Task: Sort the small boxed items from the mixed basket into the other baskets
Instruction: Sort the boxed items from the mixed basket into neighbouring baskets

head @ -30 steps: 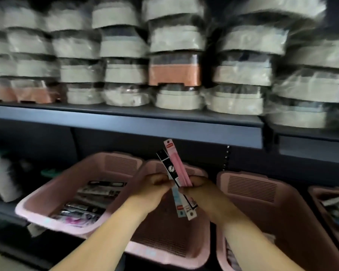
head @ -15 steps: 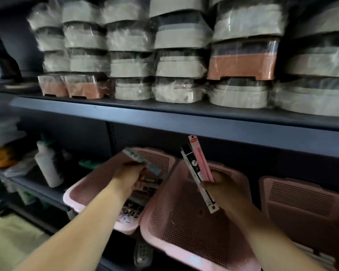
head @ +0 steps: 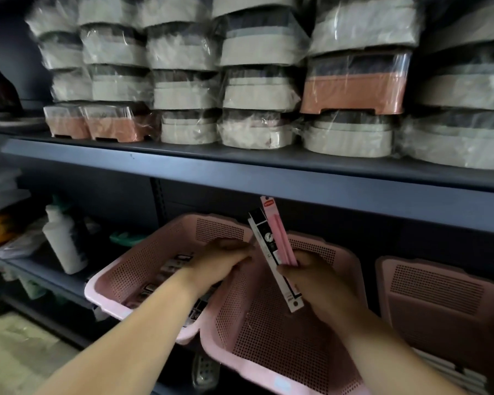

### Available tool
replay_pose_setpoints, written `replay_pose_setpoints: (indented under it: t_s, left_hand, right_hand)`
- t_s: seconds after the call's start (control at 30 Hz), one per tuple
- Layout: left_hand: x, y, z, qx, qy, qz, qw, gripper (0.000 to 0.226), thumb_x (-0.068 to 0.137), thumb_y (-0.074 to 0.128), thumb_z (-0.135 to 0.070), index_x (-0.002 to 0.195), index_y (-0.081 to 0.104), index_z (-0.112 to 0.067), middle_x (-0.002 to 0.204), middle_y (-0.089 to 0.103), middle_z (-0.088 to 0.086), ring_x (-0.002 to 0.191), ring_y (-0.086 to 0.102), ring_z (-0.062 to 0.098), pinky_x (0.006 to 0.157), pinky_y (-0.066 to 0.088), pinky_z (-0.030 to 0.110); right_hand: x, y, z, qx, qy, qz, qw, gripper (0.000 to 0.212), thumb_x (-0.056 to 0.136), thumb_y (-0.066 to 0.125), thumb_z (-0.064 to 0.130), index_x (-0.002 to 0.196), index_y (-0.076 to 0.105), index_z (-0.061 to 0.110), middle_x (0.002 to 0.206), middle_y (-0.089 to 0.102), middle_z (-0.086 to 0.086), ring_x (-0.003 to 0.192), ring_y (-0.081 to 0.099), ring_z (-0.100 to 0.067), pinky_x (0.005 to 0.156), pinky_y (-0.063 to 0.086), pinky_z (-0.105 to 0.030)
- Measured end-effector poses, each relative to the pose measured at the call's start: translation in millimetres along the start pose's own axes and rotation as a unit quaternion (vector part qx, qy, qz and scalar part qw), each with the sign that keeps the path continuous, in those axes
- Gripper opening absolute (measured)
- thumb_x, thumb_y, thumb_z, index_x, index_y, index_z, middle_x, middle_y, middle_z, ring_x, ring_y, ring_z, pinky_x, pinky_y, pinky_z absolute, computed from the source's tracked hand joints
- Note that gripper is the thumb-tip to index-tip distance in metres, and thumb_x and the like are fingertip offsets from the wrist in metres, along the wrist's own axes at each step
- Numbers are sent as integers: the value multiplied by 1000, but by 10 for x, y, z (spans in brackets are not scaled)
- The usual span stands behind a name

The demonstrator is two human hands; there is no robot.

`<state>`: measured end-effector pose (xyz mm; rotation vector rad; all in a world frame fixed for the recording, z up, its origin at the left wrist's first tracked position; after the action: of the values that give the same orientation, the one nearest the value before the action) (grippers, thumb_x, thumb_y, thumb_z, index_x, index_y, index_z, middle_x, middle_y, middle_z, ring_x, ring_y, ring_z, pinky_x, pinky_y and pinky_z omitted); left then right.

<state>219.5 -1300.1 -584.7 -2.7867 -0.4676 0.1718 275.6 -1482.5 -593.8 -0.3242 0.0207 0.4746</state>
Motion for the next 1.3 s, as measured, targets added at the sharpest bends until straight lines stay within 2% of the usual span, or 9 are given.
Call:
replay_pose_setpoints:
  t_s: [0.23, 0.43, 0.63, 0.7, 0.77, 0.87, 1.0, 1.17, 1.3]
  left_hand:
    - [-65, 192, -129, -25, 49, -14, 998, 10, 97, 73, -18, 104, 79, -17, 92, 81, -3, 85, 76, 10, 70, 55, 17]
    - [-32, -406, -124, -59, 43, -110, 991, 17, 102, 66, -14, 93, 76, -24, 72, 76, -7, 65, 70, 13, 61, 55, 26]
    - [-33, -1085, -139, 227, 89, -185, 952, 10, 102, 66, -30, 103, 76, -32, 84, 73, -12, 80, 69, 9, 67, 45, 21]
    - [23, -1156, 87, 220, 51, -179, 957, 11, 102, 67, -28, 99, 75, -35, 92, 76, -7, 84, 72, 13, 72, 52, 22]
    - [95, -1268, 309, 57, 6, -216, 975, 19, 101, 68, -17, 87, 77, -27, 90, 78, 3, 80, 75, 22, 77, 62, 35]
    - [76, -1194, 699, -162, -130, -243, 948, 14, 103, 57, -8, 93, 67, -11, 73, 67, 9, 63, 64, 20, 48, 50, 26]
    - [-168, -880, 1055, -127, -270, -163, 940, 11, 105, 53, -13, 100, 61, -7, 87, 65, 14, 79, 63, 25, 62, 50, 33]
    - [-136, -869, 594, 45, -158, -157, 974, 15, 103, 54, -10, 91, 64, -10, 87, 69, 21, 62, 64, 19, 59, 52, 25]
    - [-161, -391, 46, 31, -41, -56, 997, 12, 101, 66, -23, 96, 77, -21, 88, 78, 1, 64, 69, 5, 56, 56, 21]
  right_hand:
    - [4, 182, 82, 12, -14, 20, 1000, 20, 96, 63, 11, 111, 72, 20, 93, 76, 1, 86, 72, -13, 75, 58, -28]
    - [8, 110, 42, 45, -4, -12, 999, 18, 97, 57, 7, 103, 68, 20, 80, 72, -7, 64, 67, -15, 55, 52, -25]
    - [-22, 56, 35, 47, -12, -16, 999, 18, 95, 57, 6, 92, 68, 20, 73, 69, -5, 62, 64, -15, 55, 52, -27]
    - [-23, 55, 31, 44, -11, -17, 999, 17, 95, 58, 5, 92, 68, 19, 71, 68, -4, 59, 63, -13, 53, 51, -26]
    - [-23, 59, 25, 45, -8, -18, 999, 16, 95, 58, 5, 94, 68, 17, 71, 67, -4, 57, 62, -11, 52, 50, -25]
    - [-44, 74, -2, 21, -3, -12, 1000, 13, 96, 57, 9, 95, 69, 16, 74, 69, -11, 61, 64, -15, 56, 52, -28]
    - [-67, 82, -6, -17, -3, -7, 1000, 12, 95, 58, 16, 93, 69, 19, 85, 73, -16, 70, 67, -24, 66, 58, -43]
    - [-47, 48, 40, 1, -5, -10, 1000, 13, 96, 59, 14, 94, 67, 23, 85, 73, -12, 71, 70, -19, 64, 59, -34]
    - [-62, 123, 72, 24, -2, -4, 1000, 11, 96, 62, 13, 94, 71, 20, 76, 72, -8, 67, 68, -18, 53, 53, -25]
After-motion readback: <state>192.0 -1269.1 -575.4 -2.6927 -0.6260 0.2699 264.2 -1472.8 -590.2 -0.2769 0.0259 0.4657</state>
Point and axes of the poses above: each hand's wrist, its own x-axis towards the middle knuckle, its own y-axis out of the palm, z = x × y, the point moved 10 cm from there along x, towards the middle knuckle
